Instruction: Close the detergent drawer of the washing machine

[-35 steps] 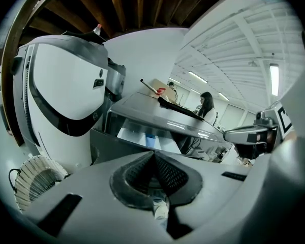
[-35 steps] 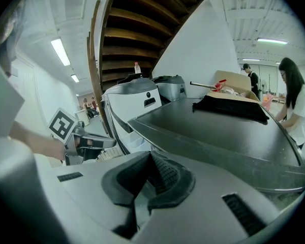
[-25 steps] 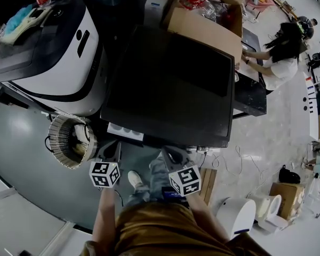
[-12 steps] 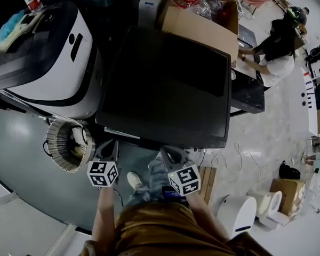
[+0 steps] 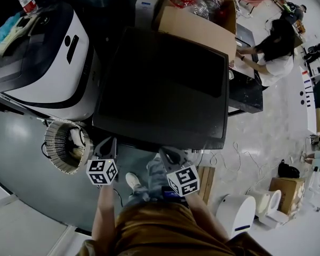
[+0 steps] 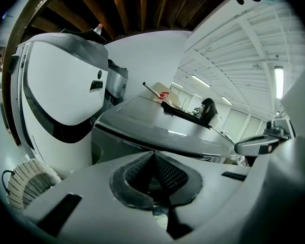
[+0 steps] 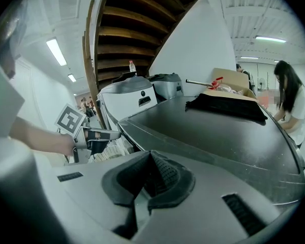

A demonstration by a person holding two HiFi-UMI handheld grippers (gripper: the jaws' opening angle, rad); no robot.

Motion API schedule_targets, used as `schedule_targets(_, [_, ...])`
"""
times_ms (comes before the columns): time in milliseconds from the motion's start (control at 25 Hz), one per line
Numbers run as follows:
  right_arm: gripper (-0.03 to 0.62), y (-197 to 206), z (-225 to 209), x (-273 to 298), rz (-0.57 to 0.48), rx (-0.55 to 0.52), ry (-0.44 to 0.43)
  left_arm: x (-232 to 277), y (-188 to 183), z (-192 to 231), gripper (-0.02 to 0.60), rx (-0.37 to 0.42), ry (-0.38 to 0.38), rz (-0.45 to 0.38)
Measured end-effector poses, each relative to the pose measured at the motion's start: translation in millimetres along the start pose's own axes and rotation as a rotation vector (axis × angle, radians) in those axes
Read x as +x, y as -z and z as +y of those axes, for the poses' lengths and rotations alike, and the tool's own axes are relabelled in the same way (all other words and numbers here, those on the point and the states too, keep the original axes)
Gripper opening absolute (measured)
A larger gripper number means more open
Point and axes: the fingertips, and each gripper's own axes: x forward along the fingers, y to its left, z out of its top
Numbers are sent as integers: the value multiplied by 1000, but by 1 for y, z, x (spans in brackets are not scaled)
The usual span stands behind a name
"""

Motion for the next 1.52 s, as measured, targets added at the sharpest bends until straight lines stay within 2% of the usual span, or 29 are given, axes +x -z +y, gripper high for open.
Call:
schedule_targets(320, [12,2,0,-5,3,-16,4,1,0,1,26,-26,-7,-26])
schedule_targets(640, [12,-4,-1,-10,-9,-41,48,-6,-6,5,26,7,-54,-39])
schedule_targets(1160, [12,-18,14,-31,-80,-77,94,-50,-35,-16,25,66,-49,-126])
schedule_targets(1240, [12,-22,20,-35,-90,-78,99,-58,-41,-21,25,75,-37,-148])
schedule_targets(1400, [12,-26,23,-46,-113,-67,121,-72,-50,-46,25,89,77,-165])
schedule_targets(1520, [12,-25,27,-51,-125,-64,130,-86,-57,-46,25,117,49,-182])
